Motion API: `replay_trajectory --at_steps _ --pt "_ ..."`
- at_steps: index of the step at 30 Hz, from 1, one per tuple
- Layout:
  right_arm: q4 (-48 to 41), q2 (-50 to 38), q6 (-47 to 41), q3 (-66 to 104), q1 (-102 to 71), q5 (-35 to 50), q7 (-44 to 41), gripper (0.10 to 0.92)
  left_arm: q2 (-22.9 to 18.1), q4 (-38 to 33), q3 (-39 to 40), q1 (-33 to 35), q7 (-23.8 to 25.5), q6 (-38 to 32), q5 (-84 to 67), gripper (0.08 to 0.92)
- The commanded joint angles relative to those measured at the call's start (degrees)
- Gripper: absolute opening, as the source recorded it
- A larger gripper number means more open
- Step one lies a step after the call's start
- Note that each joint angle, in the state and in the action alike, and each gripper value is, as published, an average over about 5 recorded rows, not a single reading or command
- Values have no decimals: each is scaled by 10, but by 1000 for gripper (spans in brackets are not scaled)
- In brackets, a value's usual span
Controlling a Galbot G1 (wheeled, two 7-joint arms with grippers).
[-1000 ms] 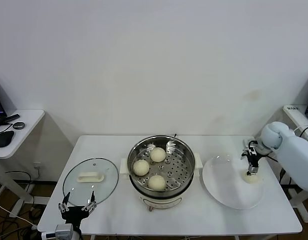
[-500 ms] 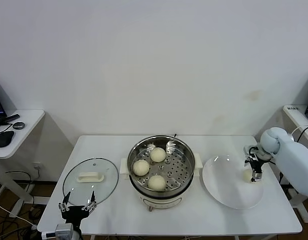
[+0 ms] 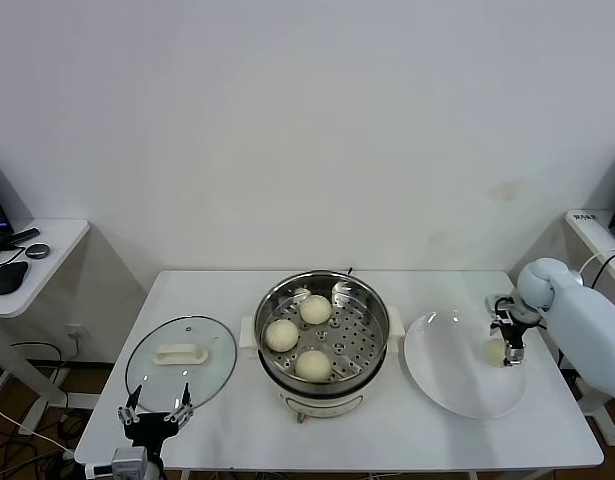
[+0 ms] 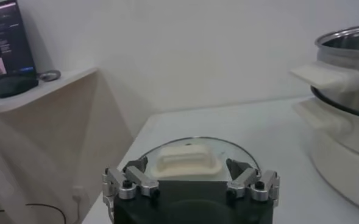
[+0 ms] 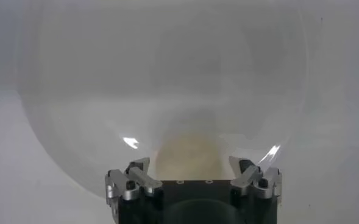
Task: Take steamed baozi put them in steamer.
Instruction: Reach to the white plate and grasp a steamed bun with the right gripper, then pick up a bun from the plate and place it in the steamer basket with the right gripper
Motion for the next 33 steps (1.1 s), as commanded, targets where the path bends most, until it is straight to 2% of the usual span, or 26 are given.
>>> replay_trajectory --at_steps 1,7,16,25,33 --pt "-4 3 2 0 -2 -10 -1 823 1 2 -1 0 0 0 0 823" --pt "-2 1 0 0 -3 -8 0 817 0 4 -1 -2 0 0 0 823" --pt "7 -8 -7 -1 -4 25 5 648 -1 7 3 -6 -1 0 1 823" --pt "97 -58 -58 -80 67 158 -14 619 1 19 8 -14 -3 -2 10 823" --pt "219 -60 -132 -281 298 347 -21 622 8 17 7 -22 -6 1 27 823"
